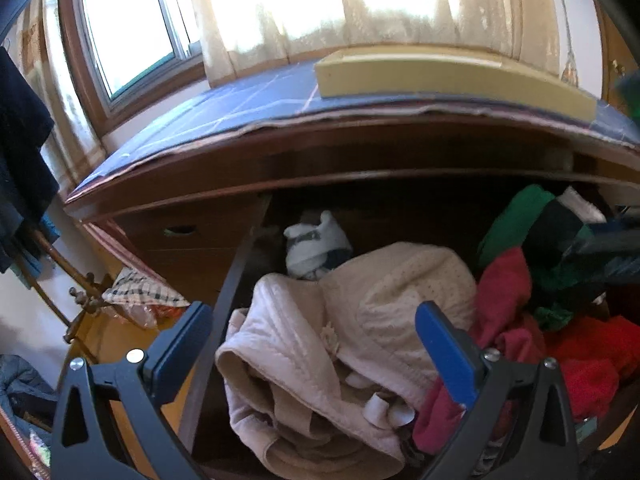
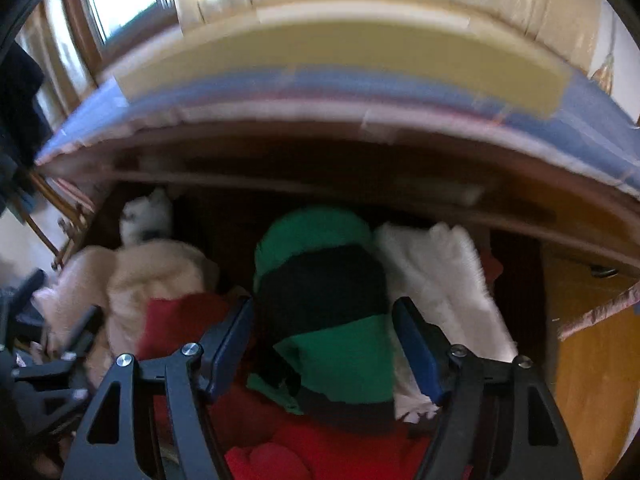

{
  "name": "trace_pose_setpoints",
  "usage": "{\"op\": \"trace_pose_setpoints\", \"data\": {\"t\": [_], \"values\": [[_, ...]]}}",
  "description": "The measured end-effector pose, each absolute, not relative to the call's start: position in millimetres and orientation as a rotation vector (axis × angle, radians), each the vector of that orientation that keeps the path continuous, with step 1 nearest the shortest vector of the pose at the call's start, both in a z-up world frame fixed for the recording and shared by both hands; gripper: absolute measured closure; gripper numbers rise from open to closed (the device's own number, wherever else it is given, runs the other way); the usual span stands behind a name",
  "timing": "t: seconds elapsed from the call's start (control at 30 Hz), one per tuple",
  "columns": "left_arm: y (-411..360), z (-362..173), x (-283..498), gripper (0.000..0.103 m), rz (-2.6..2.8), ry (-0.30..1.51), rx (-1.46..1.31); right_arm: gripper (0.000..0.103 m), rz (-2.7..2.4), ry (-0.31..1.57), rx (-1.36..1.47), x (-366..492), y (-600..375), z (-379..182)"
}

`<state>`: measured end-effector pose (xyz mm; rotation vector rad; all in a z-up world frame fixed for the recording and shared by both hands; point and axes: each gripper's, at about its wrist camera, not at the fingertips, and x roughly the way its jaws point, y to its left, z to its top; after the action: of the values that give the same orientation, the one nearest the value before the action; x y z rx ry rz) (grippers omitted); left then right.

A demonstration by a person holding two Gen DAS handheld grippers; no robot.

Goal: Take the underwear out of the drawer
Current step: 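Close the right gripper on the green-and-black striped sock and lift, then carry the sock with the right gripper and drop it into the tray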

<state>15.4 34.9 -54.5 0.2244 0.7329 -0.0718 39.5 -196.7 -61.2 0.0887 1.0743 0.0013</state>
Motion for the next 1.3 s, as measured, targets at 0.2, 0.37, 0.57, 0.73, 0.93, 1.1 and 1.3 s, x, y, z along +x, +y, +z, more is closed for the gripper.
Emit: {"op": "trace_pose_setpoints", "data": {"t": [0.2,0.37,0.57,0.73,0.93,1.1,1.3], "values": [[35.6,-55.9,14.7,0.0,-0.055,0.728,0.224,0.056,-0.011,1.126,0.035,45.8,-194.1,-68.9],[35.4,-56.0,13.4,0.0,-0.055,0.722,0.223,0.081,-0.004,1.108,0.061,35.3,-199.7,-65.2],[32.9,-55.6,10.9,0.0,-0.05,0.709,0.235,0.087,0.009,0.978,0.167,1.5,-214.4,-36.3],[30.3,-56.5,9.1,0.0,-0.039,0.71,0.252,0.087,0.014,0.947,0.214,-16.2,-225.6,-24.9],[33.6,-61.4,12.0,0.0,-0.058,0.754,0.216,0.087,0.032,0.907,0.236,-39.6,-221.3,-17.5],[35.9,-61.3,11.1,0.0,-0.061,0.745,0.187,0.087,0.06,0.81,0.265,-54.9,-226.0,11.0],[31.5,-62.6,8.7,0.0,-0.054,0.73,0.212,0.087,0.117,0.715,0.319,-52.4,-224.4,46.6]]}}
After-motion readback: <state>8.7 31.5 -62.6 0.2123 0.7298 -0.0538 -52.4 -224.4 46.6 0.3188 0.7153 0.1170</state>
